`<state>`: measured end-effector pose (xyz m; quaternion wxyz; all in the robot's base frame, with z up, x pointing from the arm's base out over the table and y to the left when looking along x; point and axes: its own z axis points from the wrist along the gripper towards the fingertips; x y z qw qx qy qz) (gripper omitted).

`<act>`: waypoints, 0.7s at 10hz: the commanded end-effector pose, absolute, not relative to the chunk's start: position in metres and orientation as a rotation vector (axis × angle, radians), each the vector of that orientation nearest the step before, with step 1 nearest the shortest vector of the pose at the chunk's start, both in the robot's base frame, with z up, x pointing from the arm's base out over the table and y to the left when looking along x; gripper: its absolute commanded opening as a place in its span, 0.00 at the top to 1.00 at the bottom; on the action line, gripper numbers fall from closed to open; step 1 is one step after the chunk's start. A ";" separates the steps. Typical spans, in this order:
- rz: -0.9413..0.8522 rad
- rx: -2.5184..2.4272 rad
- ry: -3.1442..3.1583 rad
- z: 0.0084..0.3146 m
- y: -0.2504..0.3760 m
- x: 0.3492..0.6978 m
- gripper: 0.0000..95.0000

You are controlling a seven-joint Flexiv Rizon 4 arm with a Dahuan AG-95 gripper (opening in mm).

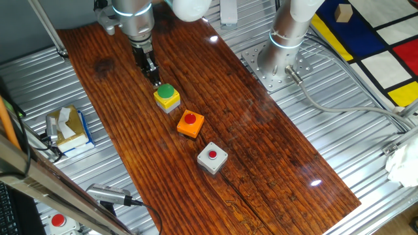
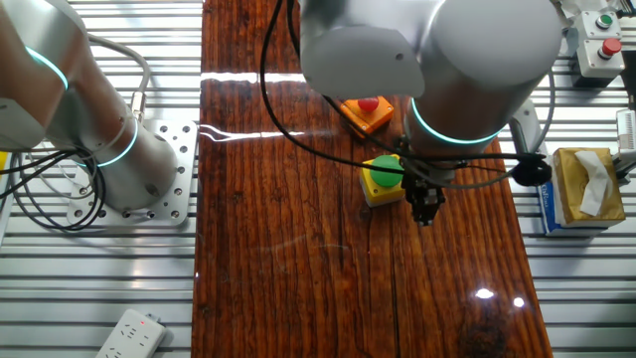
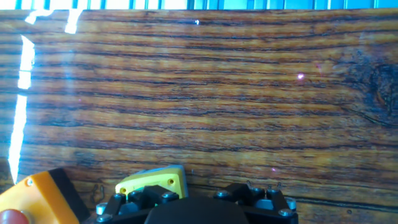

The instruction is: Press three buttons from left to right in sequence

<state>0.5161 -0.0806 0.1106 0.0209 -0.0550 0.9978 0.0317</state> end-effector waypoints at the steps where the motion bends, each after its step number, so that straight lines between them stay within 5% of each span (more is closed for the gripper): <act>1: 0.099 -0.171 3.093 0.110 -0.080 0.516 0.20; 7: 0.112 -0.174 3.090 0.102 -0.081 0.516 0.20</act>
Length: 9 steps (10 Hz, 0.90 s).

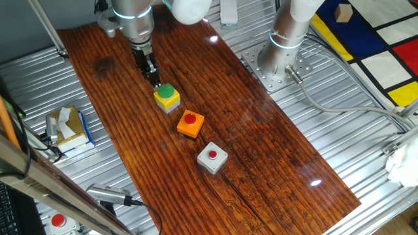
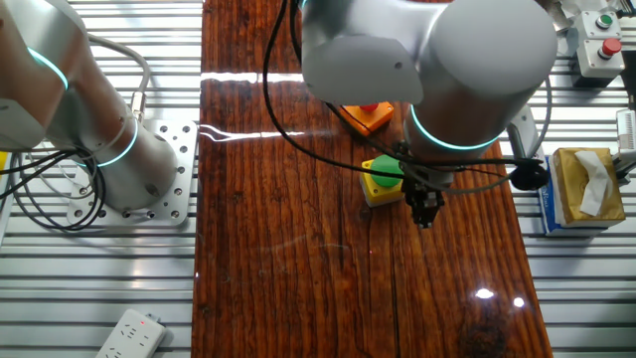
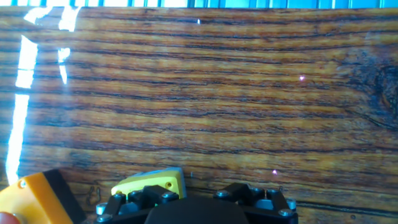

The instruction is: Press three buttons from left to right in sequence

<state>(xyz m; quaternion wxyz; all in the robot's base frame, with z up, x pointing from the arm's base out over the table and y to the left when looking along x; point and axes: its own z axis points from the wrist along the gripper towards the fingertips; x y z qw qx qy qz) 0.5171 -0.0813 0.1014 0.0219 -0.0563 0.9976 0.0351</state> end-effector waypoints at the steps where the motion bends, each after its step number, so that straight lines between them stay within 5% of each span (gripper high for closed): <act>1: 0.112 -0.171 3.088 0.101 -0.080 0.515 0.20; 9: 0.103 -0.166 3.055 0.082 -0.075 0.498 0.20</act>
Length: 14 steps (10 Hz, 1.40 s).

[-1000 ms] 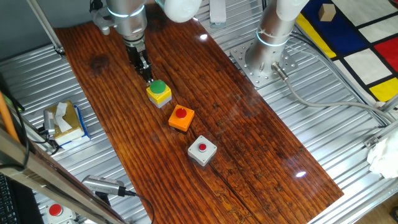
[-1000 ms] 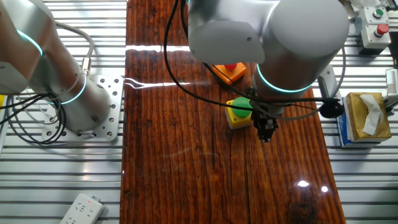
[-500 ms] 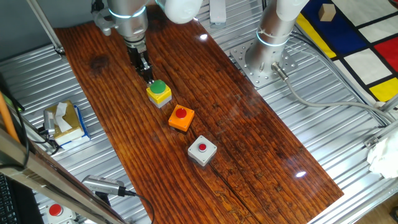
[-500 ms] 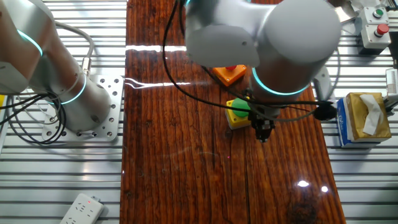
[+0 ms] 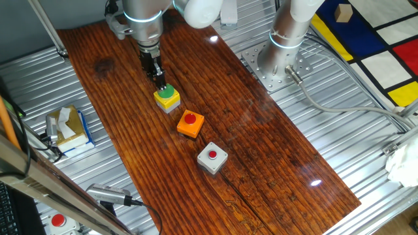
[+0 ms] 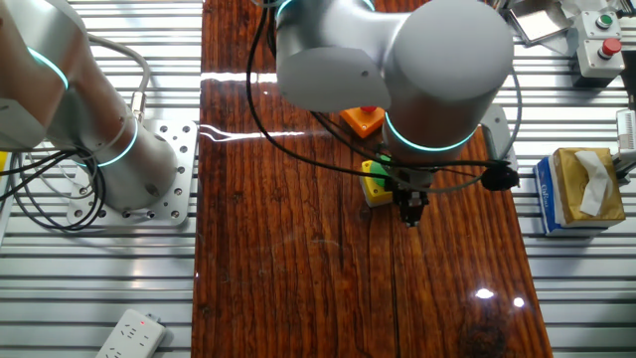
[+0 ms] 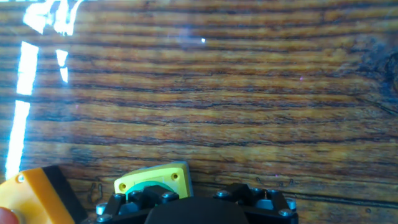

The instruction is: Press three buttons from left to right in sequence

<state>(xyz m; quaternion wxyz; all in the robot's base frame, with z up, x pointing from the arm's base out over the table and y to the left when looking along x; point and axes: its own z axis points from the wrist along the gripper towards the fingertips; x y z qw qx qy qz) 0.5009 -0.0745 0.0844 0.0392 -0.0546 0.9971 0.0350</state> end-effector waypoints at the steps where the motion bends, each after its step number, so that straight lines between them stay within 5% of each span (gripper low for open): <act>1: 0.104 -0.168 3.050 0.081 -0.076 0.496 0.20; 10: 0.114 -0.158 3.046 0.079 -0.075 0.496 0.20; 14: 0.105 -0.162 3.108 0.135 -0.063 0.502 0.20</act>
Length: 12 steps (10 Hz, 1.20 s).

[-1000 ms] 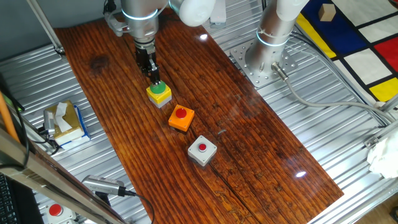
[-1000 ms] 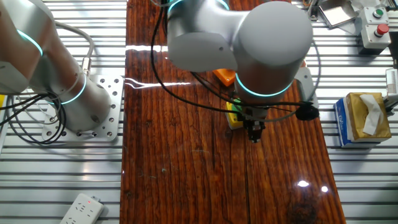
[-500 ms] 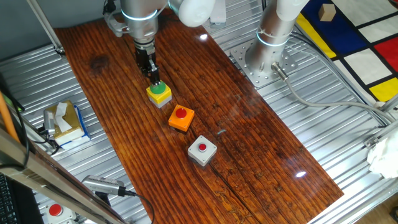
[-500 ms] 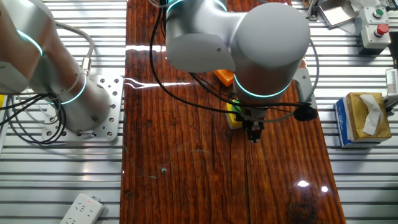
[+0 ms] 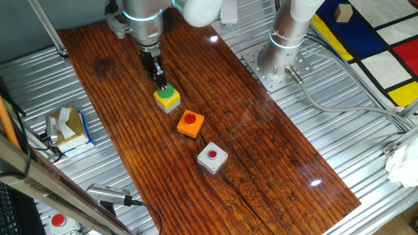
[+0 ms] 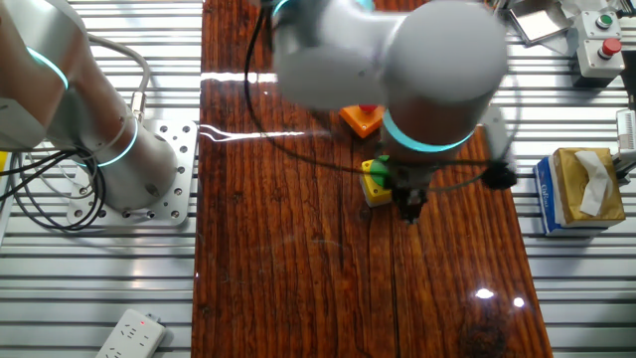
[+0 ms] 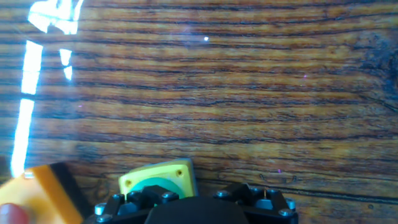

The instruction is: Press three buttons from left to right in sequence

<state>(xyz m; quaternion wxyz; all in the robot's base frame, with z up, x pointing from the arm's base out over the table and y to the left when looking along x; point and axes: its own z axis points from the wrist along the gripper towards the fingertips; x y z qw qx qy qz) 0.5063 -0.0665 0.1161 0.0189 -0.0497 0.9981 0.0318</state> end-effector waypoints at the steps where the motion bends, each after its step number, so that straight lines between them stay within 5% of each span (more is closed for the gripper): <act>1: 0.105 -0.161 3.114 0.147 -0.059 0.502 0.20; 4: 0.101 -0.135 3.143 0.174 -0.044 0.507 0.20; 12: 0.062 -0.084 3.150 0.175 -0.029 0.511 0.20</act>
